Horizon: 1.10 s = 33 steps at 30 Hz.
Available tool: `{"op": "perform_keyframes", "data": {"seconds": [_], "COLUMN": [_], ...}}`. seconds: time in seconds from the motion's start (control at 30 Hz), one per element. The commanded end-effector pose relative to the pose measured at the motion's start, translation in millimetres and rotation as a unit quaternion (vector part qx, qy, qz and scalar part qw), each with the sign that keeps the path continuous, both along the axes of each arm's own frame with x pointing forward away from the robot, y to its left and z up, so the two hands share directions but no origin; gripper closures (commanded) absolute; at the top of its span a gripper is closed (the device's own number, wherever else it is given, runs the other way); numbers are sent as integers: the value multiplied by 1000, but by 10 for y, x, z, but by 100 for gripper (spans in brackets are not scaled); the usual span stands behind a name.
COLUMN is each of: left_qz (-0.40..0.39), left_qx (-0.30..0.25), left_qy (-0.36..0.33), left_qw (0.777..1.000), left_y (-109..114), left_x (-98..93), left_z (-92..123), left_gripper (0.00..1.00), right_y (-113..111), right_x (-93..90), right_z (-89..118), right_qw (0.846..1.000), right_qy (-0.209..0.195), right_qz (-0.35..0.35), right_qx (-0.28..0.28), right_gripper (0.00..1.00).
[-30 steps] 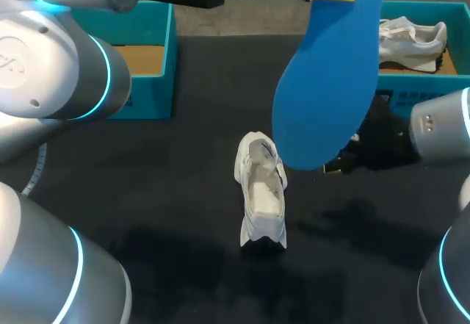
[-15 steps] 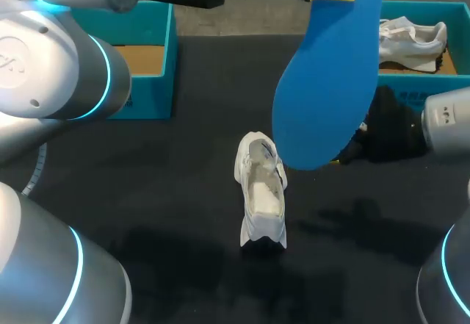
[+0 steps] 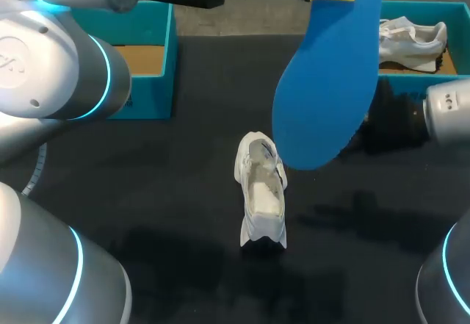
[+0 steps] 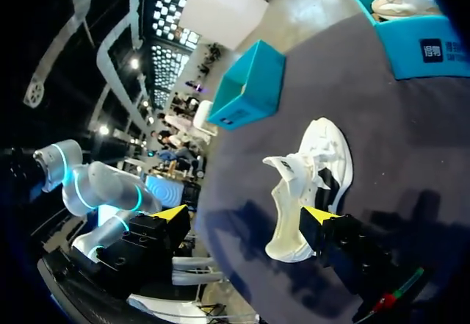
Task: Take the shoe out of the shoebox, open the shoe tongue, remove and reinsert the insole, then place the shoe into the shoebox
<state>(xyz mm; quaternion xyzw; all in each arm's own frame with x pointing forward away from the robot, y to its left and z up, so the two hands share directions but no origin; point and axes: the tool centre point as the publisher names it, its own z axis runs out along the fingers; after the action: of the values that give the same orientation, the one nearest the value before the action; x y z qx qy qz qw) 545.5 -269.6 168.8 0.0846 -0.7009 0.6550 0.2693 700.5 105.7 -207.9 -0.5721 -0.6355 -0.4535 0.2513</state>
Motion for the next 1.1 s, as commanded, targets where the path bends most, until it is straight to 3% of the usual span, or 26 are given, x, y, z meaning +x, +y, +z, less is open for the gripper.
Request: {"op": "perform_keyframes", "data": {"seconds": [0.03,0.27,0.83,0.87,1.1], "left_qz": [0,0,0,16,33], "left_qx": [0,0,0,15,-25], "left_qy": [0,0,0,-13,-113], "left_qw": [1000,1000,1000,1000,993], "left_y": [-1,-1,-1,9,132], "left_x": [-3,-3,-3,51,448], "left_z": [-6,-6,-6,-40,-160], "left_gripper": [100,100,100,100,100], "right_y": [-56,-68,-75,-75,-75], "right_x": [80,134,145,145,145], "right_z": [12,54,61,61,61], "right_qw": [1000,998,998,998,998], "right_qy": [4,6,6,6,6], "right_qz": [11,17,15,15,15], "right_qx": [23,54,58,58,58], "right_gripper": [0,0,0,0,0]}}
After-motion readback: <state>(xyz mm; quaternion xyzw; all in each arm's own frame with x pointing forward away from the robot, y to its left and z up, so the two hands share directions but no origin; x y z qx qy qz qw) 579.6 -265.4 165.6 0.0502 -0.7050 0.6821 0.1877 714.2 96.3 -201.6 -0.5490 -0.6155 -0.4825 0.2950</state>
